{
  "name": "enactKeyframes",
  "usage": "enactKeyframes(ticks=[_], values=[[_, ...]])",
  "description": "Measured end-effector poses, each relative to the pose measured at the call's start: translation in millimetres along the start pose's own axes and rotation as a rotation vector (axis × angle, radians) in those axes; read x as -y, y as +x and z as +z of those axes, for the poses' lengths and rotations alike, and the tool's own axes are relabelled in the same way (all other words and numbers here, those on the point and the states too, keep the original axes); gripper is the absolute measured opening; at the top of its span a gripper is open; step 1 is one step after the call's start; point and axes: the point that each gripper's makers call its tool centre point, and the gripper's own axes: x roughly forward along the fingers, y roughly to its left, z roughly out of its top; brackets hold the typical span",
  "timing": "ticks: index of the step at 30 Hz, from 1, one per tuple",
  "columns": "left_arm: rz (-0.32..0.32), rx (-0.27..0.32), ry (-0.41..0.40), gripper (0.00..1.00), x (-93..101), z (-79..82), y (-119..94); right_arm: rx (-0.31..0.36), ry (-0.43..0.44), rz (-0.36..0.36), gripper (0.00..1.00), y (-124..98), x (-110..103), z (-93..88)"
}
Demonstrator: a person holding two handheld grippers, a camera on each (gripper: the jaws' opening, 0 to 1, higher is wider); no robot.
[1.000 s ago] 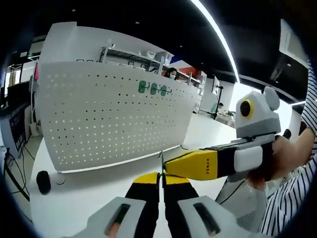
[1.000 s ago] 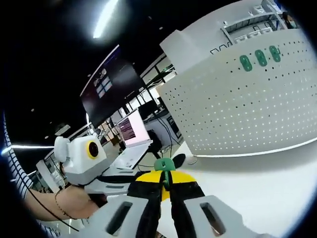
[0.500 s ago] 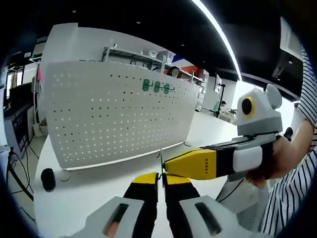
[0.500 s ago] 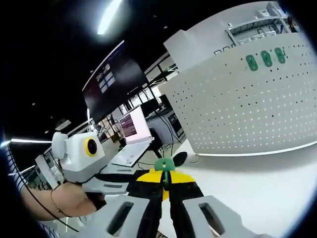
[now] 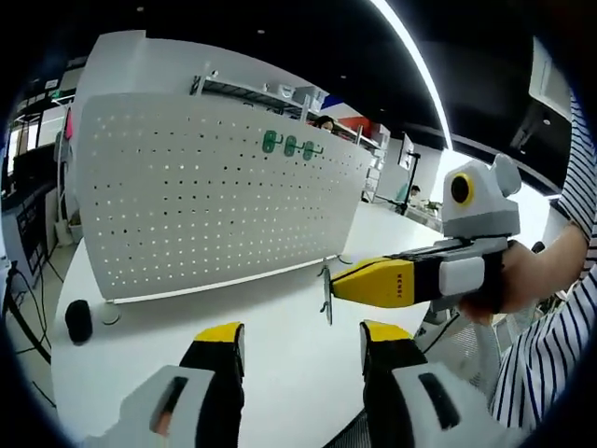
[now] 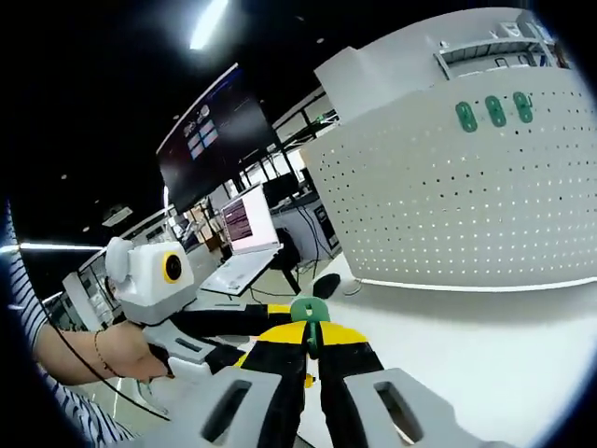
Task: Insert the hook assembly into the mounting plate slot until the hook locks in place.
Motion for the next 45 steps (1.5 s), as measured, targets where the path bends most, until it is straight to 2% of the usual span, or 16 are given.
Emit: enactKeyframes(ticks=[1,3,5,9,15,17,21,29,32,35,40,45], values=[[-0.003,-0.006,0.001,0.47,0.5,-1.9,0.5,0.004,-0.025,-0.004,0.0,-2.5,2.5,1.2],[-0.009,-0.013,-0.009,0.52,1.6,-4.2,2.2,0.001,-0.067,-0.021,0.0,-7.6,9.0,2.1],[-0.012,-0.016,-0.021,0.57,2.7,-4.7,3.1,0.005,-0.063,-0.033,0.0,-11.8,15.5,3.9],[-0.023,-0.005,-0.018,0.58,5.6,-1.2,3.1,0.025,-0.093,-0.099,0.0,-20.2,32.8,9.7],[0.007,0.005,-0.009,0.67,2.0,3.4,1.9,0.068,-0.085,-0.193,0.0,-32.2,55.4,16.6],[0.007,0.008,-0.015,0.73,2.9,4.0,1.7,0.073,-0.083,-0.202,0.0,-34.1,58.9,17.2],[0.018,0.011,-0.002,0.78,2.1,3.5,0.2,0.089,-0.092,-0.233,0.0,-38.4,66.7,21.4],[0.014,0.012,-0.029,0.87,2.3,1.7,-0.5,0.12,-0.089,-0.286,0.0,-41.4,79.6,29.9],[0.02,0.018,-0.023,0.83,2.0,2.7,-1.0,0.129,-0.098,-0.297,0.0,-40.7,82.7,33.6],[0.032,0.018,-0.021,0.88,0.7,1.2,-0.3,0.132,-0.1,-0.305,0.0,-39.0,87.0,36.2],[0.035,0.014,-0.028,0.9,-0.9,-1.6,-0.3,0.151,-0.093,-0.318,0.0,-37.6,92.3,42.1],[0.07,0.022,-0.029,0.97,-9.6,-2.6,-1.3,0.152,-0.098,-0.333,0.0,-35.6,101.3,46.0]])
